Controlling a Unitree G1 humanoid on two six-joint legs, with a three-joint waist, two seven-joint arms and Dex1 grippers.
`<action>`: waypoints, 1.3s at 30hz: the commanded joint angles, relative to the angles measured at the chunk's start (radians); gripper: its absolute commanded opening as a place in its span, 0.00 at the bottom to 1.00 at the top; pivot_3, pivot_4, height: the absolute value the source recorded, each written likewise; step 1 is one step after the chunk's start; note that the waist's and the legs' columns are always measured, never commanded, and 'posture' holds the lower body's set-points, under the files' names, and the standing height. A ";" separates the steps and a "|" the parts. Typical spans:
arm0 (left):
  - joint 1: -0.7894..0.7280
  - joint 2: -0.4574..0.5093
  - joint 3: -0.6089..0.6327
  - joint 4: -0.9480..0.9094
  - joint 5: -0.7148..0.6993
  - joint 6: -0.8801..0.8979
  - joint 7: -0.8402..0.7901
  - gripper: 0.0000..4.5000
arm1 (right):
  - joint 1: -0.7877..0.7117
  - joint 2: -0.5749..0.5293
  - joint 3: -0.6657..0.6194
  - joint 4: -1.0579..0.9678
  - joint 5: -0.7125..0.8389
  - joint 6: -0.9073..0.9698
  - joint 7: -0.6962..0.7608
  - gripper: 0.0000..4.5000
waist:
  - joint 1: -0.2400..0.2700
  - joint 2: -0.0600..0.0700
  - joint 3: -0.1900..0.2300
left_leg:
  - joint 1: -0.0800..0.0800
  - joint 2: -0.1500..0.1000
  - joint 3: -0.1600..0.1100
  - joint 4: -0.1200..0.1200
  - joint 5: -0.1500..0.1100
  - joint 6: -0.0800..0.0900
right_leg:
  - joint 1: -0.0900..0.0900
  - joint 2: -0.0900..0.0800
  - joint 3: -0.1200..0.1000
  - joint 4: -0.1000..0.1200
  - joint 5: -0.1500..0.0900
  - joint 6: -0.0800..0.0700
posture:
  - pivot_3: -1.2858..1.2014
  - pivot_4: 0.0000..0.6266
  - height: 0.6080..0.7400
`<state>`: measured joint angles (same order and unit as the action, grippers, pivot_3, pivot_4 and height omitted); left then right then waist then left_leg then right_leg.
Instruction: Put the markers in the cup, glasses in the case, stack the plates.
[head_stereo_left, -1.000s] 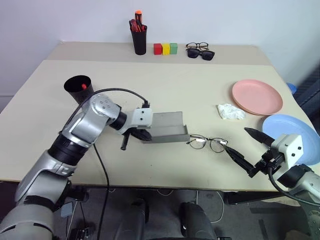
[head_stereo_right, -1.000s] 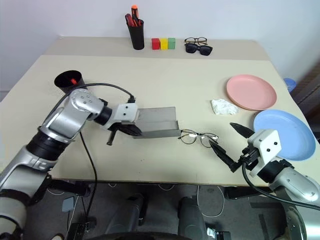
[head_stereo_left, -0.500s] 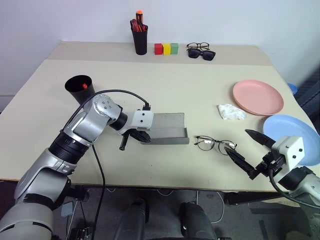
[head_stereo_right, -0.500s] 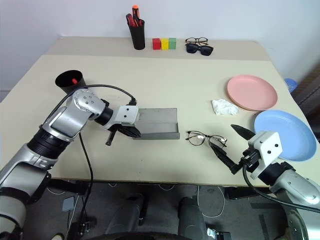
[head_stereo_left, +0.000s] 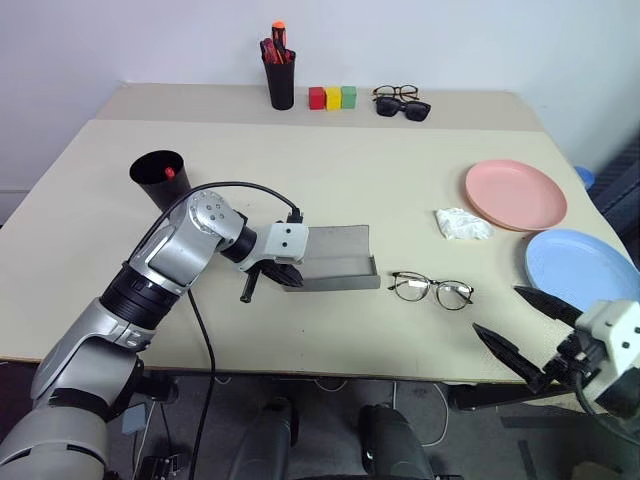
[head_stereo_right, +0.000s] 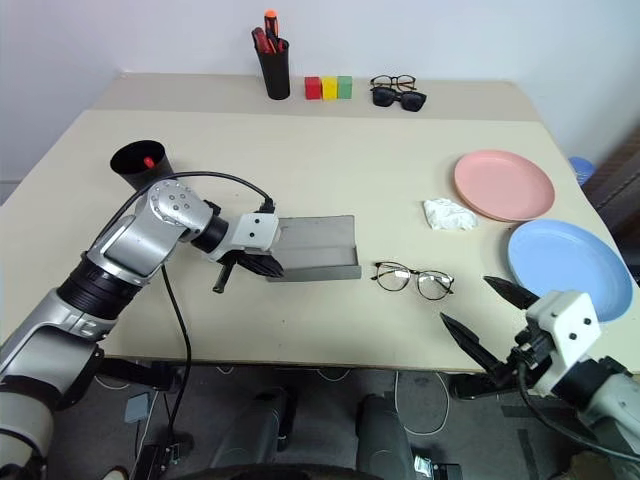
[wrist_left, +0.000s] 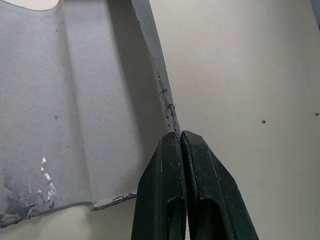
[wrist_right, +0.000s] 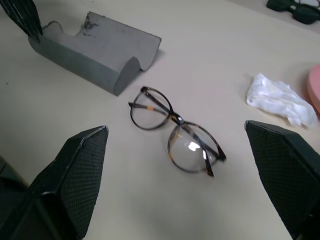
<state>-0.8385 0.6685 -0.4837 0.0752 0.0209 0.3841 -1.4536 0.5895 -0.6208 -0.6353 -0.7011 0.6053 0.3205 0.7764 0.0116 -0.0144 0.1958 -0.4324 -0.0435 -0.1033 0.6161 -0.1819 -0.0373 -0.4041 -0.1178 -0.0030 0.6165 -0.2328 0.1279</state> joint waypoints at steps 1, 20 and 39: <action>-0.011 0.000 0.017 -0.017 -0.002 -0.015 0.002 0.01 | 0.013 0.003 -0.047 -0.058 0.048 -0.014 0.012 1.00 | -0.001 0.000 0.000 | 0.000 0.000 0.000 0.000 0.000 0.000 | 0.000 0.000 0.000 0.000 0.000 0.000 | 0.52 0.24 1.00; 0.003 0.016 0.049 -0.075 -0.025 0.015 0.027 0.61 | -0.244 -0.185 0.071 -0.026 0.054 0.166 -0.074 1.00 | -0.001 0.000 0.000 | 0.000 0.001 0.001 0.000 0.000 0.000 | 0.000 0.000 0.000 -0.001 0.001 -0.001 | 0.52 0.24 1.00; 0.357 0.120 0.399 -0.312 -0.414 0.041 0.051 0.61 | -0.715 -0.438 0.546 0.268 -0.146 0.452 -0.054 1.00 | -0.006 0.000 0.000 | -0.001 0.003 0.007 0.000 0.000 0.000 | -0.001 0.000 0.000 -0.003 0.001 -0.002 | 0.52 0.24 1.00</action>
<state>-0.4780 0.7776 -0.0986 -0.2062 -0.3657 0.4355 -1.3783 -0.0893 -1.0434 -0.1069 -0.4472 0.4913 0.7967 0.7059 0.0059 -0.0141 0.1959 -0.4331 -0.0400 -0.0934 0.6161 -0.1819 -0.0373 -0.4054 -0.1181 -0.0027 0.6137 -0.2313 0.1256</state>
